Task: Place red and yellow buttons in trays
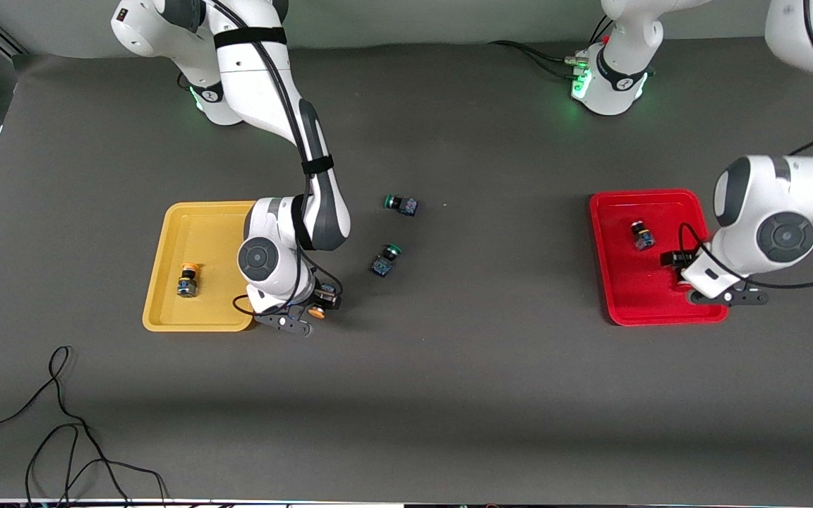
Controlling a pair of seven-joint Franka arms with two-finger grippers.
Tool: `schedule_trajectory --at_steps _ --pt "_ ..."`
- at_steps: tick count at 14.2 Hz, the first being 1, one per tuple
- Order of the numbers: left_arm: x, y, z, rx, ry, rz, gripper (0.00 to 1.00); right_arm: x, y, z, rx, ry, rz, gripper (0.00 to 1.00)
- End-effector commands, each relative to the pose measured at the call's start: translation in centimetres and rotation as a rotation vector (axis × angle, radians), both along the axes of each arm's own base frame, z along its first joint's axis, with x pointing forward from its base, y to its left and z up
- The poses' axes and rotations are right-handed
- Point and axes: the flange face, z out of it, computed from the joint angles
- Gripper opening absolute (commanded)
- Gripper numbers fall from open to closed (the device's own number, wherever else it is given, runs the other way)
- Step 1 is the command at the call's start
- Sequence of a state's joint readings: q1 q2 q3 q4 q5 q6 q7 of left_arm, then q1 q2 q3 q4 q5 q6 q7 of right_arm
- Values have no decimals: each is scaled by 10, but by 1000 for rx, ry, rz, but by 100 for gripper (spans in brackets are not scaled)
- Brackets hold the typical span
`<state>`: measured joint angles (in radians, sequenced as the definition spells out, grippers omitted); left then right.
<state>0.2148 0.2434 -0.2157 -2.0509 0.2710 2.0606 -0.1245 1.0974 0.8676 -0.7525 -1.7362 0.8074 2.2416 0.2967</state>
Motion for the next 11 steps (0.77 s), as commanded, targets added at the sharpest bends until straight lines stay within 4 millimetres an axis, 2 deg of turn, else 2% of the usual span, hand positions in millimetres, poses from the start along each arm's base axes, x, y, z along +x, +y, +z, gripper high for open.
schedule_trajectory --at_steps 1,2,4,5,8,10,11 --pt "-21 -29 66 -3 -25 1 99 4 4 6 27 -17 -18 2" --pt "-27 -36 88 -19 -48 15 99 6 4 12 33 -20 -19 1" --pt "-39 -54 126 -20 -82 3 99 6 3 42 56 11 -7 1" --pt "-42 -63 142 -17 -114 -13 99 9 -4 70 51 34 2 1" --pt "-43 -65 175 -23 -170 -22 99 4 -16 159 31 79 149 1" --pt "-37 -68 212 -72 -161 11 99 -2 -22 187 -15 98 333 1" --pt "-33 -70 226 -95 -135 23 99 -3 -28 191 -10 102 386 1"
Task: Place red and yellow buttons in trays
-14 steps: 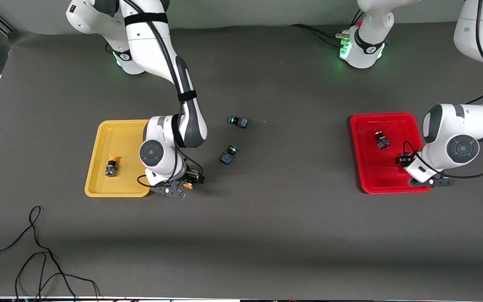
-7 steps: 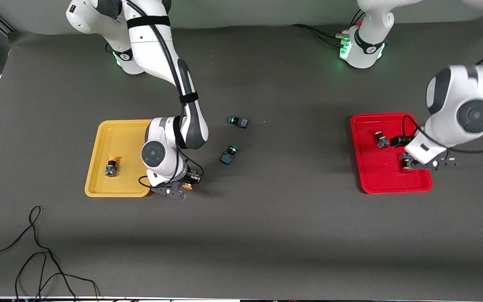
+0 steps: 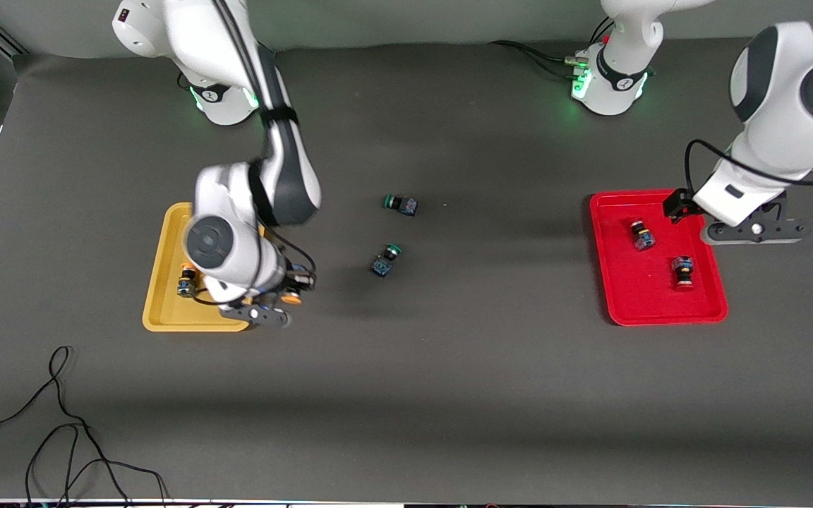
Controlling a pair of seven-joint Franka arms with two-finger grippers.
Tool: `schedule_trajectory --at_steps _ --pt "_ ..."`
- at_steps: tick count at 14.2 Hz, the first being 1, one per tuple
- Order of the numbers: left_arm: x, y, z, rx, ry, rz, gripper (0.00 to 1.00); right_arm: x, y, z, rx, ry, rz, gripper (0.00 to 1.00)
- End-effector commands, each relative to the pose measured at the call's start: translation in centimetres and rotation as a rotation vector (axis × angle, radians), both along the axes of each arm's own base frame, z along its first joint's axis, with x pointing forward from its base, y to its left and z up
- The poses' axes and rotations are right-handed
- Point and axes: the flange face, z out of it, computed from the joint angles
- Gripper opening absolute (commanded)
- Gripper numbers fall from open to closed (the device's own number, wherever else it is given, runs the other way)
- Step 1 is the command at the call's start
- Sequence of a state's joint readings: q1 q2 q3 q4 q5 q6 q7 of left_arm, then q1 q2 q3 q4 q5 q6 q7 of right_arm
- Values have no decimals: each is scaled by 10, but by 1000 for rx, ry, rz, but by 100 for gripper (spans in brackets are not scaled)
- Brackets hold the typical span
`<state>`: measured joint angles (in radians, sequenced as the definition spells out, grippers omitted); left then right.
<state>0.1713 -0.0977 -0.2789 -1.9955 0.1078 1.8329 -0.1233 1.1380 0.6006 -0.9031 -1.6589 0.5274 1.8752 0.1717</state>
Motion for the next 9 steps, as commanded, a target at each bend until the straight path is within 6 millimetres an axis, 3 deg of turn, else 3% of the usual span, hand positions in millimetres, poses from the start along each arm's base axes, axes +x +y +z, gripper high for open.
schedule_trajectory --at_steps 1,2,3,6,9 --pt "12 -3 51 -54 25 14 99 -8 -17 16 11 24 162 1" --pt "17 -3 65 -60 20 9 99 -10 -32 12 19 36 181 1" --pt "20 -1 79 -67 8 -14 99 -7 -60 9 12 38 179 1" --pt "20 14 84 -108 26 -30 99 -12 -134 -10 4 58 180 1" --pt "2 21 84 -106 48 -11 99 -33 -180 -70 4 -15 154 1"
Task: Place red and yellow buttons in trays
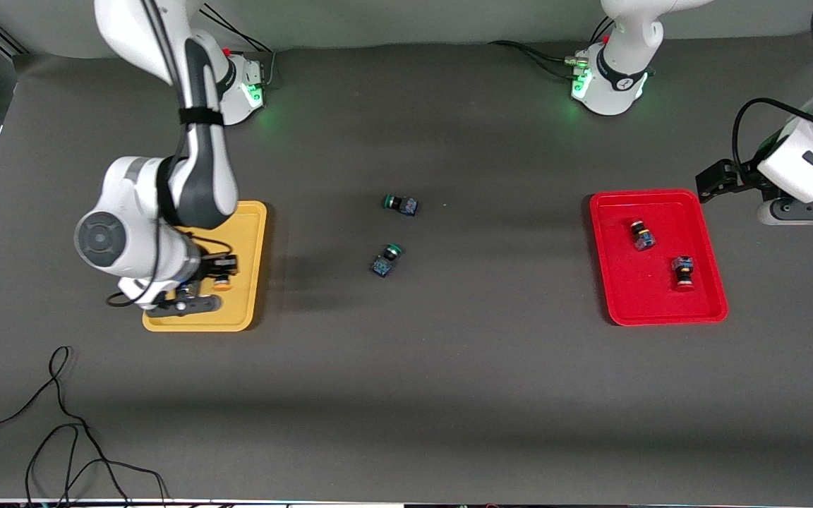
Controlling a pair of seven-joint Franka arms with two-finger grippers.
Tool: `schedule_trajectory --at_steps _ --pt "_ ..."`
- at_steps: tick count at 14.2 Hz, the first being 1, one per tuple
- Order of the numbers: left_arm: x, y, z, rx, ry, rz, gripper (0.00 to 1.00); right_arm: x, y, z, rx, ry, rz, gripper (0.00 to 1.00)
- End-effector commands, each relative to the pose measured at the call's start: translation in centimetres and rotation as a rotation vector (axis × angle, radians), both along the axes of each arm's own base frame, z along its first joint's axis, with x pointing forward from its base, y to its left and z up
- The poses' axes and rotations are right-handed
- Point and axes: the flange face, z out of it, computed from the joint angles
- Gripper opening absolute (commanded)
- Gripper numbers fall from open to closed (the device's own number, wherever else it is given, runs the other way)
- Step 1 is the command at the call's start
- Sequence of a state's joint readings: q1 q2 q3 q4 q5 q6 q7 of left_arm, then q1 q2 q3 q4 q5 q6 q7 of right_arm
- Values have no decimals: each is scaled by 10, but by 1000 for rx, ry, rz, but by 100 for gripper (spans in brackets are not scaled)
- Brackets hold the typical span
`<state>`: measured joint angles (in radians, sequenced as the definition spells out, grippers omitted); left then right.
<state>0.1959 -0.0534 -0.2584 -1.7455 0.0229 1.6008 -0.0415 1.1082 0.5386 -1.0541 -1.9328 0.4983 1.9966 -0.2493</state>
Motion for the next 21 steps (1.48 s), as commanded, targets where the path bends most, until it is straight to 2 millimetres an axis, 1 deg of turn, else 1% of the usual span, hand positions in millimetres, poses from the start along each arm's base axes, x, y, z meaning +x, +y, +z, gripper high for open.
schedule_trajectory --at_steps 1,2,3,4,5,6,7,8,10,12,13,15,16,18,19,20,21 --pt "-12 3 9 -10 12 -8 99 -25 -26 -52 25 -58 -5 1" --pt "-12 4 8 -11 18 -8 99 -28 -30 -67 39 -57 -4 1" --pt "-11 4 8 -12 21 -8 99 -29 -40 -80 49 -55 -7 1" --pt "-11 3 7 -11 24 -8 99 -30 -44 -88 58 -54 1 2" --pt "-11 2 7 -10 24 -9 99 -30 -46 -92 59 -53 -7 8" --pt "-11 2 6 -10 27 -9 99 -29 -45 -92 57 -52 -15 48" --pt "-11 2 6 -10 29 -11 99 -27 -44 -91 58 -53 -18 99" --pt "-10 0 4 -11 32 -14 99 -23 -39 -85 69 -59 -31 100" --pt "-10 -1 3 -11 33 -15 99 -14 -31 -64 95 -39 -75 100" --pt "-10 -1 3 -11 33 -16 99 4 -36 -26 78 -32 -51 100" --pt "-10 -1 3 -11 33 -14 99 10 -36 -11 78 -28 -40 100" --pt "-9 -3 2 -11 36 -16 99 21 -42 34 72 -28 -50 100" --pt "-10 -4 1 -10 42 -17 99 26 -37 55 64 -25 -50 100" --pt "-12 -3 0 -9 56 -15 99 31 -34 100 69 -21 -76 100" --pt "-12 -3 -1 -9 59 -15 99 31 -32 114 73 -16 -90 100" --pt "-12 -3 -1 -10 59 -15 99 31 -36 130 77 -17 -98 100" --pt "-12 -4 -1 -10 59 -16 99 30 -34 143 77 -27 -93 100"
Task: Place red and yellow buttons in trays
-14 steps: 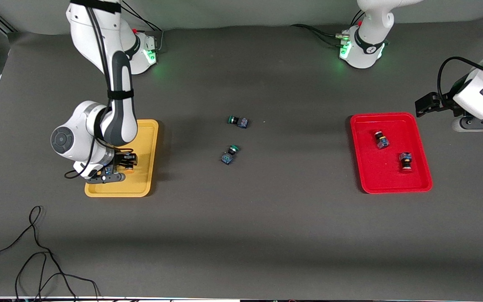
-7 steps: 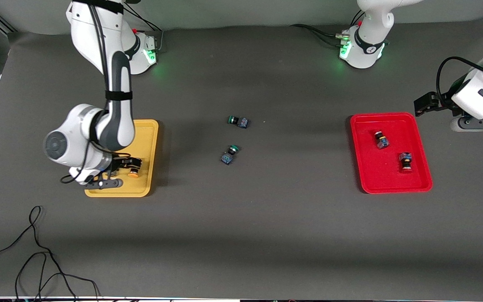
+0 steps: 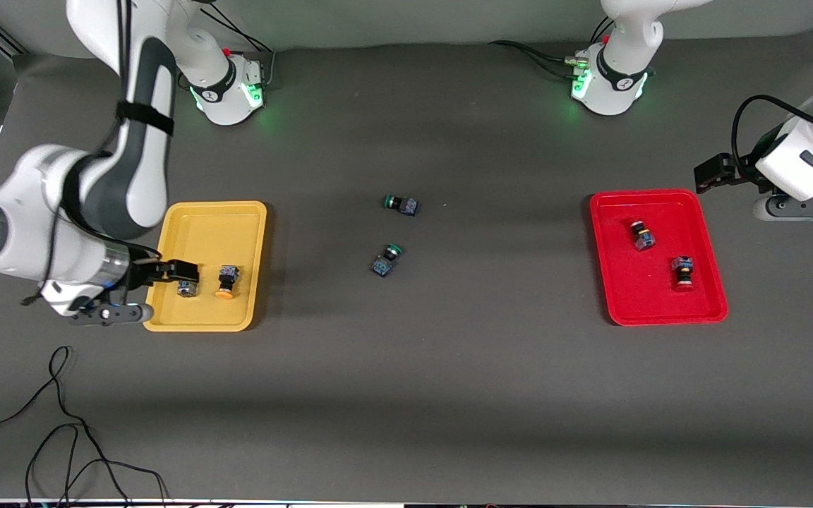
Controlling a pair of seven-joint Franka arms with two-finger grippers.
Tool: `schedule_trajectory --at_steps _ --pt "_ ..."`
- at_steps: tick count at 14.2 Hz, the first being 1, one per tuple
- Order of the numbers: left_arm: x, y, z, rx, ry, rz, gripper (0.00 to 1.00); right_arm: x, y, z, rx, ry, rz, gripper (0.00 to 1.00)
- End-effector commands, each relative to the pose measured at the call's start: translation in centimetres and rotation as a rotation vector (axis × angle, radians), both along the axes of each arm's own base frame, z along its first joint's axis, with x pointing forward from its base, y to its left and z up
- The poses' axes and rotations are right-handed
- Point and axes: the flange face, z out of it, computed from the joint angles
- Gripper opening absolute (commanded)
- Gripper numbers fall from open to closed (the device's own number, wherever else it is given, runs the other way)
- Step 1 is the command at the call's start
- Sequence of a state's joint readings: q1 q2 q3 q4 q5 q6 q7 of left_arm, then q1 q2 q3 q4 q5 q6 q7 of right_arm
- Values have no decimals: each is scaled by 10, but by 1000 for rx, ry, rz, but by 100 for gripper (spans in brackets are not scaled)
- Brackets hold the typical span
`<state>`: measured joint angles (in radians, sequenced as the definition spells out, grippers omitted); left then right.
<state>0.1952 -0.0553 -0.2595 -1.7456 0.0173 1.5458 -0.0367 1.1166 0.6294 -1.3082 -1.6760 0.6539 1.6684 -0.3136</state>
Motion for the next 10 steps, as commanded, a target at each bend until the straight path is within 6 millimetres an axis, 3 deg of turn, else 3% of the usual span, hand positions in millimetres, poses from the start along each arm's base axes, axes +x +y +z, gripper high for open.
schedule_trajectory --at_steps 1,5,6,10 --pt "-4 -3 0 -9 10 -12 99 -4 3 39 -14 -16 -22 100" --pt "-3 -4 -1 -10 13 -18 99 -6 13 84 -49 -55 -101 100" --pt "-2 -4 -2 -11 15 -21 99 -5 -2 90 -44 -39 -133 100" --pt "-3 -5 -1 -10 15 -23 99 -16 -13 117 -76 -49 -169 100"
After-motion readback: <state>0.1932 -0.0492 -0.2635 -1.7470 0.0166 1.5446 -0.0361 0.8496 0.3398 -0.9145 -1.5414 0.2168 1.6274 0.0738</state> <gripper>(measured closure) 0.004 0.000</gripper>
